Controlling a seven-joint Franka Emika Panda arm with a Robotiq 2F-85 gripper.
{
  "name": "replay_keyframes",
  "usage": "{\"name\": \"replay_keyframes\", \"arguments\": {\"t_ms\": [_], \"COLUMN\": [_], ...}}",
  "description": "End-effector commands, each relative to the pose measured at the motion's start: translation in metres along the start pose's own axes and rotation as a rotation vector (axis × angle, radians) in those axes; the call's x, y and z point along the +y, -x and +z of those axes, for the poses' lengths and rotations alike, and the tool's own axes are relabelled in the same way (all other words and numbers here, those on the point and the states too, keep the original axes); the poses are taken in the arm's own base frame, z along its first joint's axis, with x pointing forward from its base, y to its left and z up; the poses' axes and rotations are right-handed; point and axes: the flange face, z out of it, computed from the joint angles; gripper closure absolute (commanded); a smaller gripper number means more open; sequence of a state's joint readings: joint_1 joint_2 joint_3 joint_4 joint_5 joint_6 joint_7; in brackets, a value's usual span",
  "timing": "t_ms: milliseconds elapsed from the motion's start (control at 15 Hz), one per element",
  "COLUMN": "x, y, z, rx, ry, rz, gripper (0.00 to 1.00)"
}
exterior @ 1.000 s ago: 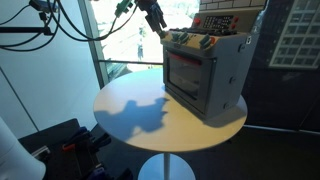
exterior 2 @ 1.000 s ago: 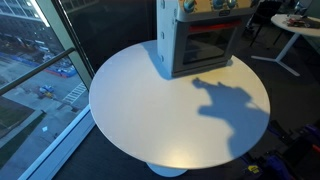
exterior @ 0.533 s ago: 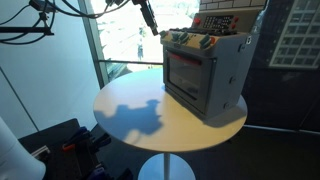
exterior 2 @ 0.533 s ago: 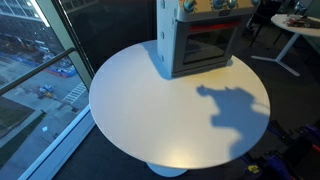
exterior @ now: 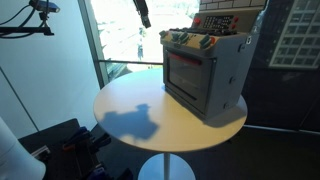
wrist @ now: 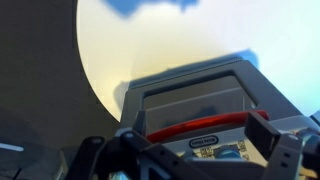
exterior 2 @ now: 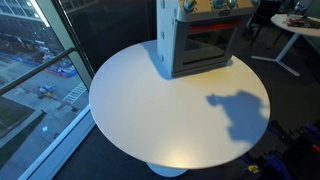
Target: Turn the second blue knob from the left to the right
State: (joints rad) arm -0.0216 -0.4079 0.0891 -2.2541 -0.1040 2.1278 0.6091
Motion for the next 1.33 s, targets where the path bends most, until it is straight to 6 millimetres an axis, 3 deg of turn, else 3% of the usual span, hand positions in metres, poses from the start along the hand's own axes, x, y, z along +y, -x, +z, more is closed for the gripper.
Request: {"name": "replay_keyframes", "arguments": {"t_ms": [0, 867, 1267], "x": [0.011, 0.053, 0.048], "y": [0.004, 0.035, 0.034], "z": [-0.022, -0.064, -0.061], "rx": [-0.051, -0.148, -0.132], "ry": [0.003, -0.010, 0.008], "rz": [-0.062, -0.097, -0.080], "gripper": [0.00, 0.00, 0.00]}}
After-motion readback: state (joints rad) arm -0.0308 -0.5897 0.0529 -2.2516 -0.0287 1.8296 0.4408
